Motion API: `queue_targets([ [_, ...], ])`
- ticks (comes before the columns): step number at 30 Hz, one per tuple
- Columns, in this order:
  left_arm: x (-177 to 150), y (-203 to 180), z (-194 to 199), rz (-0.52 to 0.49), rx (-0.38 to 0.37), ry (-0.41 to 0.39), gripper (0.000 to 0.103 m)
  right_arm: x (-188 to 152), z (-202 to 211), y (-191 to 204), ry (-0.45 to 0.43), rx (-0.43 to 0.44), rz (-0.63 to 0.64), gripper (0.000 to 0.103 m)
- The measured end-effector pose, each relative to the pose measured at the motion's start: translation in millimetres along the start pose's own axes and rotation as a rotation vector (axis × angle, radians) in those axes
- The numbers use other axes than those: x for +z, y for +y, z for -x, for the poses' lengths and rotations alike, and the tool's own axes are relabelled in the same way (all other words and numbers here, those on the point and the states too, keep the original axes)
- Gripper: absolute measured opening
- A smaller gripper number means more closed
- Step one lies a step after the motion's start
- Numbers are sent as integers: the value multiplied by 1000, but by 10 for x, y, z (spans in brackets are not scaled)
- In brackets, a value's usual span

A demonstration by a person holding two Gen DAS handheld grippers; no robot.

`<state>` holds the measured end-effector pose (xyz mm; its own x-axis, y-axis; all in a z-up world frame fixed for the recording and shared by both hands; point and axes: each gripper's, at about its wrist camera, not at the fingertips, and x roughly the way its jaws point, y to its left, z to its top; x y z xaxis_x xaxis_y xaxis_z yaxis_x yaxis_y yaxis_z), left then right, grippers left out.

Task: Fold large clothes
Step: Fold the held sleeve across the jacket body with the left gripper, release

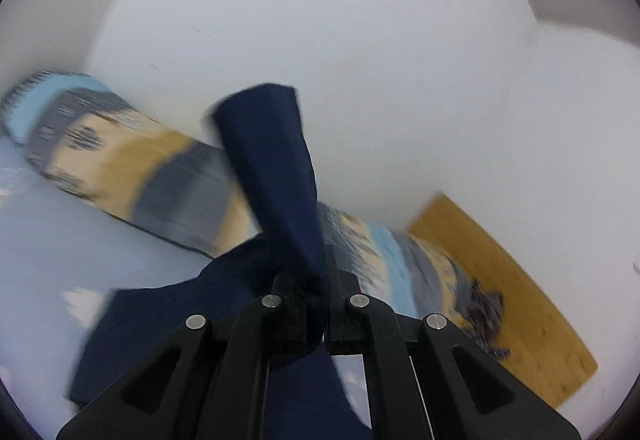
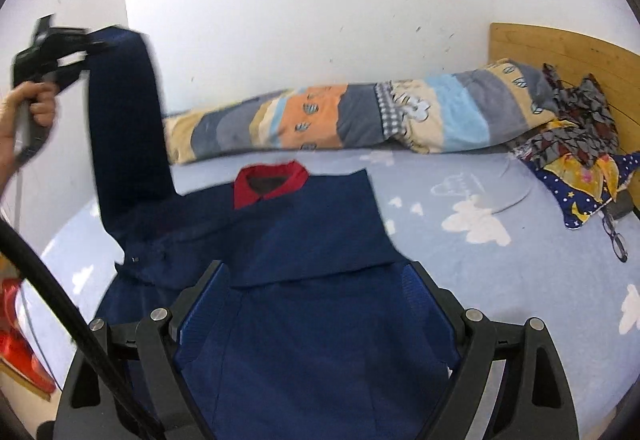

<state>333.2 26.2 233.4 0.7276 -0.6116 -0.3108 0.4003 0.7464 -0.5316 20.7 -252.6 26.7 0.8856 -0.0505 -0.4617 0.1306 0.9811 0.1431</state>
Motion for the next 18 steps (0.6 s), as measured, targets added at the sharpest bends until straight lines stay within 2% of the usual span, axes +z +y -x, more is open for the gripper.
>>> queue_targets([
  [3,-499,-443,-601,-36,-41,96,7,32,134,-85,-35,6,-22,91],
  [6,-1090,-651,-1087,-68,-44,194,11,55,208,-149,-53,10,-39,91],
  [9,-1839,-744,-1511,-118,-11,302,12,71,245,-199,-61,23,-60,91],
  [13,-2720,-553,-1915,-142,66,441,13,75,254,-207,-64,24,-60,91],
  [15,-3034,-513,-2005,-150,106,509,34,79,243,-214,-59,26,-64,91],
  [16,-3144,-465,-2019,-159,112,547,59,77,237,-223,-58,26,-67,91],
  [17,-3184,-450,-2004,-169,107,555,72,77,234,-225,-57,26,-71,91],
  [18,-3213,-482,-1954,-188,101,556,74,79,228,-230,-57,27,-76,91],
])
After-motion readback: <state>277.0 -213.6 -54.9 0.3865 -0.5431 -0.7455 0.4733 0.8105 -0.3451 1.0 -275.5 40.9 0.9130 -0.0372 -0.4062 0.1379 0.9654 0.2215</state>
